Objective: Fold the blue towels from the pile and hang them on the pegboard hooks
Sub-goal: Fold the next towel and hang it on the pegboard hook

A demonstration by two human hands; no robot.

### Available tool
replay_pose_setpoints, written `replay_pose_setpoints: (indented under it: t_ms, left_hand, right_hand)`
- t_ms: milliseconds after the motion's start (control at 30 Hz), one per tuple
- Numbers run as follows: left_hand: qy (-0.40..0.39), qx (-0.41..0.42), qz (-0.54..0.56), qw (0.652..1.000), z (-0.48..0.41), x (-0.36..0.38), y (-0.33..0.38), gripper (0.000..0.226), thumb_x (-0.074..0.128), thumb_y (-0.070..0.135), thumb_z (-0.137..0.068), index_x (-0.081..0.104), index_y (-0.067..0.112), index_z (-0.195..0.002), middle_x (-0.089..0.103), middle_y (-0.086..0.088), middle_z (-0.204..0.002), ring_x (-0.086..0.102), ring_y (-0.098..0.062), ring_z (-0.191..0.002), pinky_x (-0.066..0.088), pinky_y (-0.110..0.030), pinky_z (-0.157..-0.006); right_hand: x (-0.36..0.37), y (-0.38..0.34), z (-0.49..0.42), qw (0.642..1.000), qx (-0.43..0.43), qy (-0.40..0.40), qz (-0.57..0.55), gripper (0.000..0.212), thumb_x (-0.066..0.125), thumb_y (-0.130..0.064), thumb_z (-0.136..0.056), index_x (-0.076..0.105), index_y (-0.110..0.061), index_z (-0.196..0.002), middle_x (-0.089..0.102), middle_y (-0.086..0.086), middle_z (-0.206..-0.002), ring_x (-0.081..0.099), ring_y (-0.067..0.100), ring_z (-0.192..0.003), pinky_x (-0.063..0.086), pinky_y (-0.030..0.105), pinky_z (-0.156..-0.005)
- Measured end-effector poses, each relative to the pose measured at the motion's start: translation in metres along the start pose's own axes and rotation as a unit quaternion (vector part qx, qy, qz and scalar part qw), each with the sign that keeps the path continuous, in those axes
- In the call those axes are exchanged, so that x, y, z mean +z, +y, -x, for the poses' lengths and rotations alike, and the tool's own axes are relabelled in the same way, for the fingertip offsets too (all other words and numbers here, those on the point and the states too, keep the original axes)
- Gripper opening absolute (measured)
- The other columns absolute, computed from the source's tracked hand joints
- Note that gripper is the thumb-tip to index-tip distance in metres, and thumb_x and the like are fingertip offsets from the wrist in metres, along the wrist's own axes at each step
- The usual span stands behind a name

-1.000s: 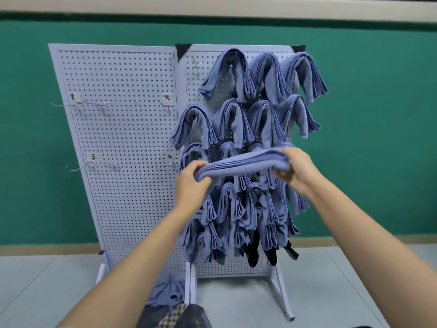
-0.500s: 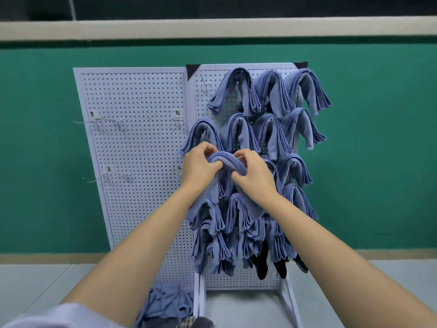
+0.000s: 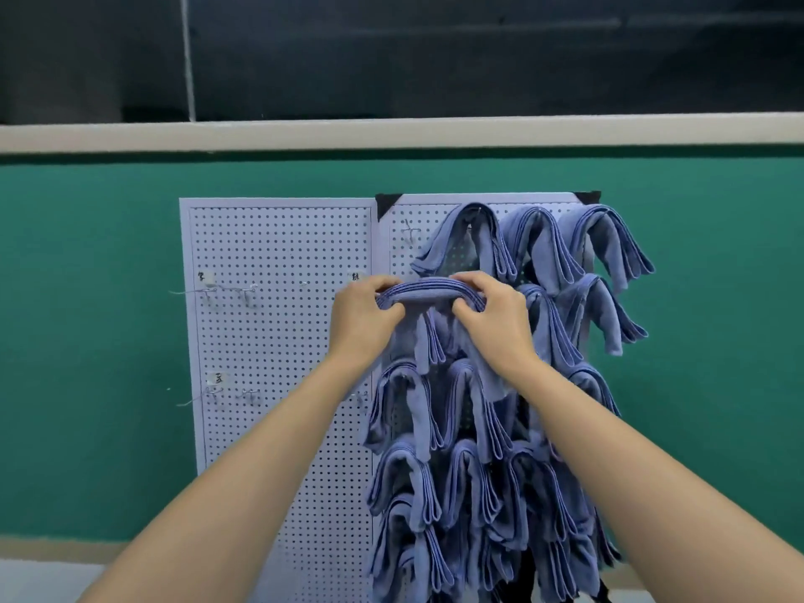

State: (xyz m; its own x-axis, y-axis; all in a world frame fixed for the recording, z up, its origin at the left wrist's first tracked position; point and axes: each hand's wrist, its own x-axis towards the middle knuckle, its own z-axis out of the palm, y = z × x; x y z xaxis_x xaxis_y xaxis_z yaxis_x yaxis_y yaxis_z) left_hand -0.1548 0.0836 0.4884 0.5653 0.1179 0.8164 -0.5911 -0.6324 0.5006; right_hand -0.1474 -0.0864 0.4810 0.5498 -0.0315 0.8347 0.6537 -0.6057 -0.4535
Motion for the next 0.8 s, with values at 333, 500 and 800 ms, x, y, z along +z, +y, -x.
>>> replay_pose_setpoints:
  t_ms: [333, 500, 800]
  left_hand:
    - [0.105, 0.038, 0.022, 0.994, -0.143, 0.004, 0.015, 0.028, 0.058, 0.002, -0.075, 0.074, 0.015, -0.094, 0.067, 0.005, -0.084, 0.062, -0.013, -0.083, 0.046, -0.021, -0.075]
    - [0.114, 0.007, 0.019, 0.993, -0.168, 0.02, -0.002, 0.027, 0.059, 0.002, -0.077, 0.073, 0.015, -0.096, 0.066, 0.006, -0.085, 0.059, -0.012, -0.082, 0.045, -0.02, -0.074]
    - [0.105, -0.009, 0.04, 0.994, -0.182, 0.057, -0.046, 0.028, 0.059, -0.001, -0.075, 0.074, 0.011, -0.096, 0.072, -0.004, -0.089, 0.064, -0.022, -0.085, 0.047, -0.025, -0.071]
  right_hand:
    - [0.024, -0.025, -0.123, 0.995, -0.036, 0.092, 0.002, 0.031, 0.057, -0.011, -0.085, 0.065, -0.015, -0.114, 0.069, 0.0, -0.106, 0.059, 0.013, -0.092, 0.033, 0.014, -0.071]
    - [0.046, -0.017, -0.152, 0.996, -0.001, 0.087, 0.023, 0.032, 0.056, -0.012, -0.084, 0.067, -0.015, -0.113, 0.07, 0.002, -0.108, 0.061, 0.021, -0.099, 0.044, 0.026, -0.082]
    - [0.081, 0.014, -0.164, 0.997, 0.054, 0.047, 0.022, 0.03, 0.053, -0.01, -0.085, 0.067, -0.016, -0.111, 0.07, 0.008, -0.103, 0.061, 0.027, -0.096, 0.044, 0.03, -0.075]
